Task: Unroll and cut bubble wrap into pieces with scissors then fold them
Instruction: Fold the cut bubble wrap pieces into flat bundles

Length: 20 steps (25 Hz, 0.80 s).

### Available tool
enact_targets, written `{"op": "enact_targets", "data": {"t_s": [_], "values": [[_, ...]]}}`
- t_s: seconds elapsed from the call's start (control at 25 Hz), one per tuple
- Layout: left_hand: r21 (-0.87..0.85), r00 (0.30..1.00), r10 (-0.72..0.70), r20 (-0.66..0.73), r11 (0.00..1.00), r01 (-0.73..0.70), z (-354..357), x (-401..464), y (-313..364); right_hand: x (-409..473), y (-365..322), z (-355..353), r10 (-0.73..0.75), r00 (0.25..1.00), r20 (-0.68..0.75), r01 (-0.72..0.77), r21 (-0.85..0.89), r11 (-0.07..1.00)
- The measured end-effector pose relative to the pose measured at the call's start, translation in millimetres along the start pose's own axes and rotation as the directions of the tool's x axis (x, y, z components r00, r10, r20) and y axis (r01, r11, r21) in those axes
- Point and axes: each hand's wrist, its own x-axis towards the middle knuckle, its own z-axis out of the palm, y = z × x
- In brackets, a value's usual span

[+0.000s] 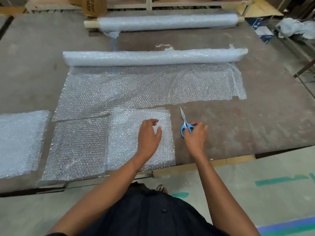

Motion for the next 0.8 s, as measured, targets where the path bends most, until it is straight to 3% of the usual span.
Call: {"op": "enact_targets", "data": {"t_s": [0.12, 0.24, 0.36, 0.52, 0.6, 0.72, 0.8], "values": [[0.146, 0.965, -0.183, -0.189, 0.966, 0.212, -33, -9, -25, -13, -22, 21, -0.095, 0.991, 0.095, 0.101, -0.056, 0.993], [0.178, 0.92, -0.354, -0.169, 0.907, 0.382, -62, -21, -50, -37, -41, 53, -0.007, 0.96, 0.278, 0.101, -0.323, 0.941], [0.231, 0.92, -0.372, -0.126, 0.891, 0.392, -78, -38, -74, -49, -50, 73, 0.048, 0.959, 0.28, 0.107, -0.514, 0.851], [0.055, 0.914, -0.405, -0.001, 0.913, 0.404, -93, -45, -83, -38, -54, 77, 0.159, 0.9, 0.407, 0.003, -0.37, 0.929], [0.01, 0.916, -0.397, 0.067, 0.918, 0.397, -101, -42, -82, -38, -57, 75, 0.147, 0.886, 0.439, -0.002, -0.315, 0.949], [0.018, 0.913, -0.383, 0.138, 0.923, 0.385, -113, -37, -83, -52, -77, 61, 0.135, 0.885, 0.446, -0.138, -0.027, 0.99], [0.007, 0.917, -0.376, 0.135, 0.926, 0.378, -119, -34, -87, -60, -93, 43, 0.125, 0.856, 0.502, -0.243, 0.177, 0.954]]}}
